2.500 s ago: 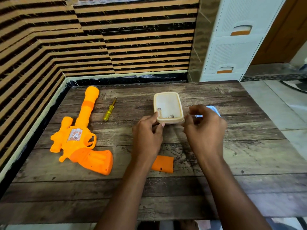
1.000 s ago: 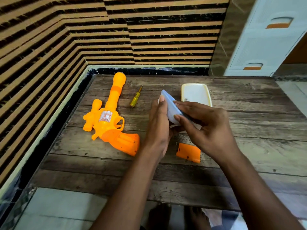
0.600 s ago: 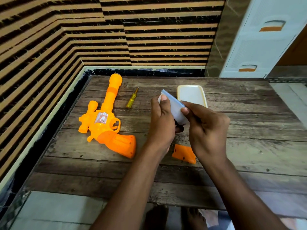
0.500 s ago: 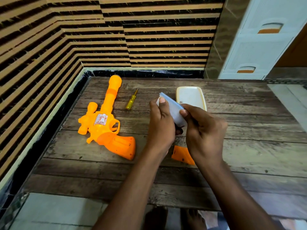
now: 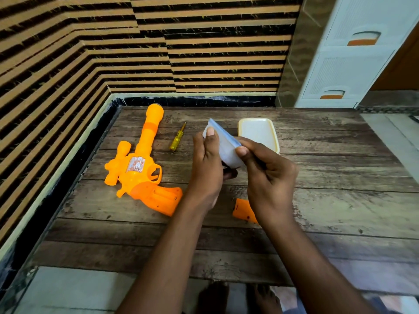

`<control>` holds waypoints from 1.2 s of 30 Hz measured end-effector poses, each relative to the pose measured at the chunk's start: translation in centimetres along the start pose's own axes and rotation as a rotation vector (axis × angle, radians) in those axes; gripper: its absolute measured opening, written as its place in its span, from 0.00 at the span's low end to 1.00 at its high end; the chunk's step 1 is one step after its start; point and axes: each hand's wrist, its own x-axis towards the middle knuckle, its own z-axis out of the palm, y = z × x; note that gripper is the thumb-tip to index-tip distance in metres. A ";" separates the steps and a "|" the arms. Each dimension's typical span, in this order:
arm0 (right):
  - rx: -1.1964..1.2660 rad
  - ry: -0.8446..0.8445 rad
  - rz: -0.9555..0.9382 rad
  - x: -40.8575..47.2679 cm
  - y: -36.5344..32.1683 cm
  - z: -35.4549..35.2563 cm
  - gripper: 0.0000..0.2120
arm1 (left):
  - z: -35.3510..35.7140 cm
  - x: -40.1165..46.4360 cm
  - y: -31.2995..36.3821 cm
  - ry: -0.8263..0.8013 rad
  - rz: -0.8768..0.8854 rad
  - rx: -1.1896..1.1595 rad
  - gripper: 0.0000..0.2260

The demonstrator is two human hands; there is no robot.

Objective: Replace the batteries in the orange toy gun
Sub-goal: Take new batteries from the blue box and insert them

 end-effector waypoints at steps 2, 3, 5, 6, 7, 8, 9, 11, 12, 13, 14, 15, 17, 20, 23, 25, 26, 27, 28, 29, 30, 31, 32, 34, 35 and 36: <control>-0.095 -0.084 -0.107 0.4 0.4 -0.4 0.10 | -0.2 0.1 0.1 0.047 -0.051 -0.092 0.19; -0.168 -0.137 -0.177 0.6 0.8 -0.7 0.13 | -0.4 0.2 0.2 0.075 -0.084 -0.150 0.19; -0.277 -0.224 -0.296 0.9 1.4 -1.4 0.20 | -0.7 0.5 0.2 0.081 -0.145 -0.230 0.18; -0.290 -0.239 -0.324 0.9 1.7 -1.6 0.22 | -0.7 0.6 0.2 0.059 -0.166 -0.250 0.17; -0.286 -0.237 -0.336 0.9 1.8 -1.6 0.24 | -0.8 0.6 0.3 0.033 -0.179 -0.266 0.17; -0.273 -0.228 -0.344 0.9 1.9 -1.7 0.25 | -0.8 0.7 0.4 0.012 -0.186 -0.275 0.17; -0.263 -0.218 -0.349 1.0 1.9 -1.7 0.26 | -0.8 0.7 0.6 -0.006 -0.191 -0.280 0.17; -0.261 -0.209 -0.354 1.2 1.9 -1.9 0.27 | -0.8 0.8 0.9 -0.027 -0.200 -0.268 0.17; -0.261 -0.212 -0.357 1.4 1.8 -2.0 0.27 | -0.8 0.8 1.0 -0.033 -0.203 -0.259 0.17; -0.258 -0.220 -0.361 1.6 1.9 -2.2 0.27 | -0.9 0.7 1.1 -0.041 -0.208 -0.257 0.17; -0.253 -0.230 -0.363 1.7 1.8 -2.3 0.27 | -1.0 0.8 1.1 -0.045 -0.215 -0.255 0.17; -0.248 -0.242 -0.360 1.7 1.8 -2.4 0.26 | -1.1 0.7 1.1 -0.048 -0.221 -0.255 0.17; -0.234 -0.259 -0.355 1.6 1.6 -2.4 0.26 | -1.4 0.7 1.0 -0.054 -0.224 -0.234 0.19; -0.240 -0.217 -0.348 1.9 1.3 -2.8 0.25 | -2.0 0.6 0.9 -0.051 -0.243 -0.148 0.23; -0.310 -0.124 -0.357 2.5 1.4 -3.3 0.21 | -2.6 0.5 0.6 -0.073 -0.299 -0.112 0.24; -0.377 -0.041 -0.355 2.6 1.7 -3.6 0.14 | -2.8 0.3 0.6 -0.117 -0.354 -0.098 0.23; -0.395 0.014 -0.339 2.8 1.9 -3.9 0.12 | -2.7 0.2 0.6 -0.137 -0.378 -0.098 0.22; -0.401 0.073 -0.319 2.9 2.0 -4.3 0.10 | -2.6 0.1 0.7 -0.147 -0.399 -0.109 0.21; -0.407 0.131 -0.305 3.1 2.2 -4.8 0.09 | -2.4 0.0 0.8 -0.150 -0.414 -0.127 0.21; -0.432 0.186 -0.306 3.3 2.2 -5.4 0.09 | -2.1 -0.1 0.9 -0.150 -0.422 -0.148 0.20; -0.474 0.231 -0.324 3.5 2.4 -6.0 0.10 | -1.9 -0.1 0.9 -0.146 -0.426 -0.170 0.20; -0.524 0.260 -0.347 3.6 2.6 -6.6 0.10 | -1.5 -0.1 0.9 -0.146 -0.430 -0.194 0.20; -0.580 0.274 -0.365 3.6 2.9 -7.2 0.10 | -1.3 -0.1 0.8 -0.149 -0.435 -0.222 0.20; -0.677 0.293 -0.360 3.9 3.9 -8.4 0.10 | -0.8 0.0 0.6 -0.158 -0.446 -0.260 0.21; -0.705 0.302 -0.342 4.2 4.5 -9.1 0.10 | -0.6 0.1 0.5 -0.161 -0.450 -0.273 0.21; -0.730 0.306 -0.315 4.5 5.2 -9.8 0.10 | -0.3 0.1 0.3 -0.164 -0.456 -0.285 0.21</control>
